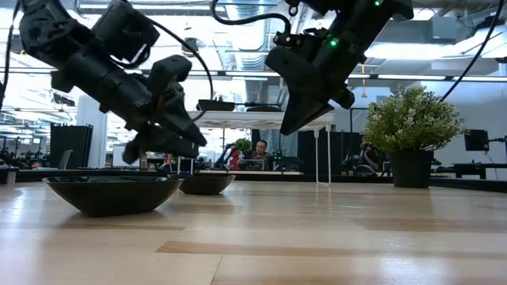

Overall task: Pick & Place Mini shaped plates
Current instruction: Stack the leaf-shaped plate on top of the leaf-shaped plate on the shelf

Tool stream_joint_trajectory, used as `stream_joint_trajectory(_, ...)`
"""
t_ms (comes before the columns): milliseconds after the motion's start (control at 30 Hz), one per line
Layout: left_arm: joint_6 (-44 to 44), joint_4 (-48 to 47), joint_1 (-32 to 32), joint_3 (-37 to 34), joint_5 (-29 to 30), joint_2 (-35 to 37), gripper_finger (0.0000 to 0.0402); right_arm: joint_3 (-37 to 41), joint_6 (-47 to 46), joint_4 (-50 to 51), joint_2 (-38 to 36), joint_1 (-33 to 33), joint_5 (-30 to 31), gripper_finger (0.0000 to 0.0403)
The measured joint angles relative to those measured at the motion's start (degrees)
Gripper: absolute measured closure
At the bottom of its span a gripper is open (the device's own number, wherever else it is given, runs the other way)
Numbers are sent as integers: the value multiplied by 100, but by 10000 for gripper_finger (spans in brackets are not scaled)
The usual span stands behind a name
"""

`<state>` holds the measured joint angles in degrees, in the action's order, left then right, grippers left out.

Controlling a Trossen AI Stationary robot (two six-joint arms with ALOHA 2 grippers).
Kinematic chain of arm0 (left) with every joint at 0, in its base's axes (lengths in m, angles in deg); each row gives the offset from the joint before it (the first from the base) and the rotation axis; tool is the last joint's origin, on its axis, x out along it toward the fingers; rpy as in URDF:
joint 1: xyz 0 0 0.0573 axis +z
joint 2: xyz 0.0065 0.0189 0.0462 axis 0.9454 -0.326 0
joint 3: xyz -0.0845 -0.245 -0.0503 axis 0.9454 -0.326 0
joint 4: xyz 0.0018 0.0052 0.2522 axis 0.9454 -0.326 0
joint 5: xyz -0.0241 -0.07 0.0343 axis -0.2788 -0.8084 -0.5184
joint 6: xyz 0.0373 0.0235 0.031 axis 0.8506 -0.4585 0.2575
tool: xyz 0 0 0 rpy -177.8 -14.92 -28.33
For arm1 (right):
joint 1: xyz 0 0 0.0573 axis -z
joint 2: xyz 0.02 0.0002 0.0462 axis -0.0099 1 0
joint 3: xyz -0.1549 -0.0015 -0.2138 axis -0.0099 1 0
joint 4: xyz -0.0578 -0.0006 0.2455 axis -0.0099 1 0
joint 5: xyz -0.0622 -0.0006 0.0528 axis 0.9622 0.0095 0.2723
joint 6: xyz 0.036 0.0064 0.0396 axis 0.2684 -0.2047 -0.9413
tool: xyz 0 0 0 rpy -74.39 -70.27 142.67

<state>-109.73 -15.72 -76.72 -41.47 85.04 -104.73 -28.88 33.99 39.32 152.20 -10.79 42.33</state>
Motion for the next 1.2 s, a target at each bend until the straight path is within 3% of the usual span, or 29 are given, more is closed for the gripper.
stream_joint_trajectory(233,2,-916,19,-306,392,954,270,0,0,31,0,2,-32,395)
stream_joint_trajectory(700,-1485,-960,-34,-859,184,990,267,0,149,-104,0,63,-32,395)
stream_joint_trajectory(867,-1504,-930,-34,-859,-121,990,237,0,149,-129,0,61,-32,395)
stream_joint_trajectory(1200,-1547,-691,-154,-856,-85,964,173,0,146,-129,0,61,-32,395)
